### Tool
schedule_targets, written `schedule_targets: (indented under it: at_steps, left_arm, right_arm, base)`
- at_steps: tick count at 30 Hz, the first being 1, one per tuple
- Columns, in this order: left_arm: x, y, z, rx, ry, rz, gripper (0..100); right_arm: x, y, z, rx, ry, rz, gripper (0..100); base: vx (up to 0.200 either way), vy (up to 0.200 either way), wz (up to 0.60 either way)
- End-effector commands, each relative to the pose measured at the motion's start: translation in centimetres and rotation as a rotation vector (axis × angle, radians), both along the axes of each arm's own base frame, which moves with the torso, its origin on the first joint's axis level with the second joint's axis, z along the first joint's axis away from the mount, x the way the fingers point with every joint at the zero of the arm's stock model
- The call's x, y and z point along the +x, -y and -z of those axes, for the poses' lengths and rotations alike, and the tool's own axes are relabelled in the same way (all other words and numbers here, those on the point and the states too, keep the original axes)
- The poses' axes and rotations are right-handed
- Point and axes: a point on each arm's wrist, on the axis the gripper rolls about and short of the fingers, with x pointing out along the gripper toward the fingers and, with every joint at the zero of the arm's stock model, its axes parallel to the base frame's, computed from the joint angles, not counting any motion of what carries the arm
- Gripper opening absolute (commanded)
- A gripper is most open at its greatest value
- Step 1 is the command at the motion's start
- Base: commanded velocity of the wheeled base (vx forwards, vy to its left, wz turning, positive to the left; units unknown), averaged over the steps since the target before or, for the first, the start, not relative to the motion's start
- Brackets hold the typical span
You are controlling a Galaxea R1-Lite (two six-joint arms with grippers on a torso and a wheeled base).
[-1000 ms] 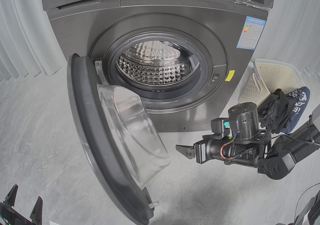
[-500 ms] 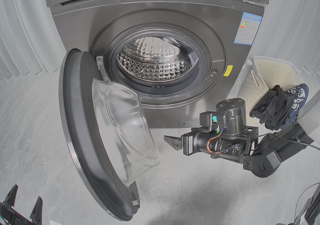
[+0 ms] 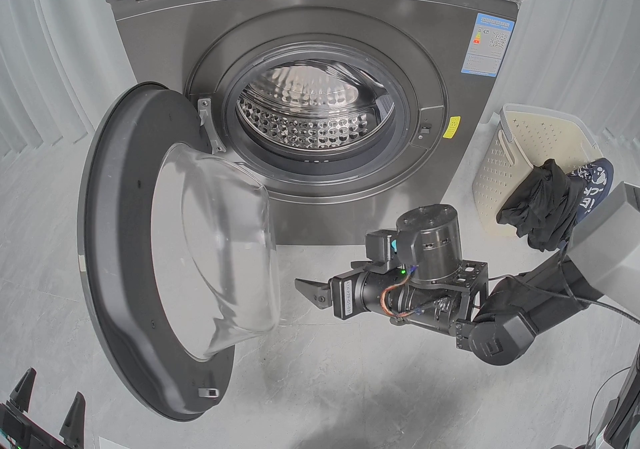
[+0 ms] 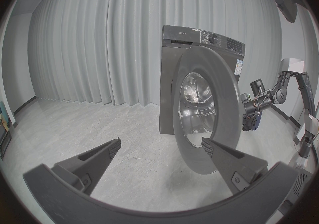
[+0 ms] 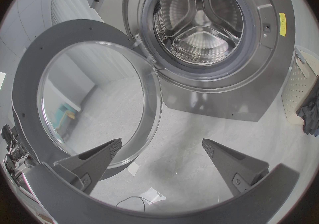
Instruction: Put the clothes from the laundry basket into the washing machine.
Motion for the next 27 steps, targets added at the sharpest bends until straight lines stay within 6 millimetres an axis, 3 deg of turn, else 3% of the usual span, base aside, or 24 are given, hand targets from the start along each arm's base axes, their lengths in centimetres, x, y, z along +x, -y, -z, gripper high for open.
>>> schedule_targets:
  at_steps: [1,4,8,17,27]
  left_arm:
    - [0.0,0.0,0.4,0.001,-0.005,0.000,100]
    - [0.0,0.0,0.4,-0.002,-0.003,0.000,100]
    - [0.0,0.0,0.4,-0.002,-0.003,0.000,100]
    - [0.0,0.0,0.4,-0.002,-0.003,0.000,100]
    - [0.0,0.0,0.4,-0.004,-0.003,0.000,100]
  right_arm:
    - [0.6,-0.4,-0.6,0.021,0.021,0.005,100]
    - [0.9,-1.1,0.5,0.007,0.007,-0.002,100]
    - [1.2,-3.1,1.7,0.010,0.010,-0.030,100]
    - [0.7,-7.4,1.6,0.064,0.049,-0.098,100]
    - [1.6,-7.5,0.2,0.119,0.079,-0.075,100]
  base:
    - [-0.200,0.000,0.00]
    - [-0.200,0.000,0.00]
    - [0.000,0.000,0.00]
    - [0.000,0.000,0.00]
    - [0.000,0.000,0.00]
